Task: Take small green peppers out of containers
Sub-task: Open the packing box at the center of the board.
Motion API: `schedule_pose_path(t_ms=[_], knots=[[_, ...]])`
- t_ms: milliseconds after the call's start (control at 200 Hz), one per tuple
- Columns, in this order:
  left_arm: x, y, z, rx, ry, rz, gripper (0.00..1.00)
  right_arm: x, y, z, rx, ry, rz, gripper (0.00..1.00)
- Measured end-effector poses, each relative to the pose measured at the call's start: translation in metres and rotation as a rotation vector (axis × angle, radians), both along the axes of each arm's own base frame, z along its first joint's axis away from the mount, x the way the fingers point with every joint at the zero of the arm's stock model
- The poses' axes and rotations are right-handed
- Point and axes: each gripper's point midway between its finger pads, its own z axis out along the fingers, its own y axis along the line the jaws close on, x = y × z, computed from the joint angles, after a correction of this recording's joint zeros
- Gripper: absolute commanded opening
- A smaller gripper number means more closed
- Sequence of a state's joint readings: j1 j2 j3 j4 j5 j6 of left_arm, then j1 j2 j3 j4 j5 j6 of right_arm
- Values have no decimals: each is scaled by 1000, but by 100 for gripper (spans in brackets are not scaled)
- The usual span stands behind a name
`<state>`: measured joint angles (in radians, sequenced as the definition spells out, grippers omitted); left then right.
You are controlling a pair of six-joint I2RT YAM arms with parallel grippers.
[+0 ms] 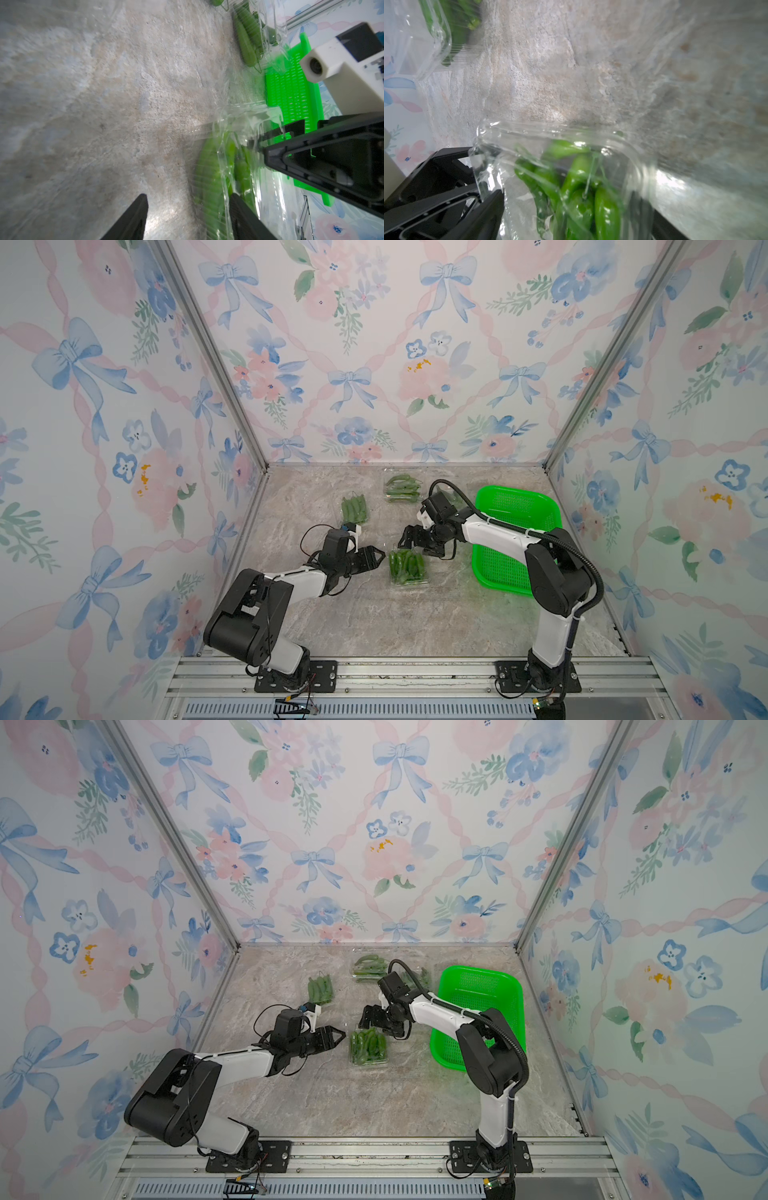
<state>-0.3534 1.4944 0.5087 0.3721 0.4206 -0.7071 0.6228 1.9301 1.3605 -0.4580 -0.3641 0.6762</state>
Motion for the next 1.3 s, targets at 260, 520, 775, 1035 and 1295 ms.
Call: schedule_pose_path(t_ms=[260,520,775,1035,1295], knots=[[-3,9,-1,0,0,20,65,0,6,0,43,25,40,91],[-5,22,1,-6,-7,53,64,-1,13,7,76,16,84,92],[-1,30,8,-18,-24,74,61,3,17,6,79,15,101,92],[-6,32,1,-15,-7,77,61,1,16,5,71,25,103,92],[-7,32,0,-16,-2,73,61,2,17,8,73,22,103,91]])
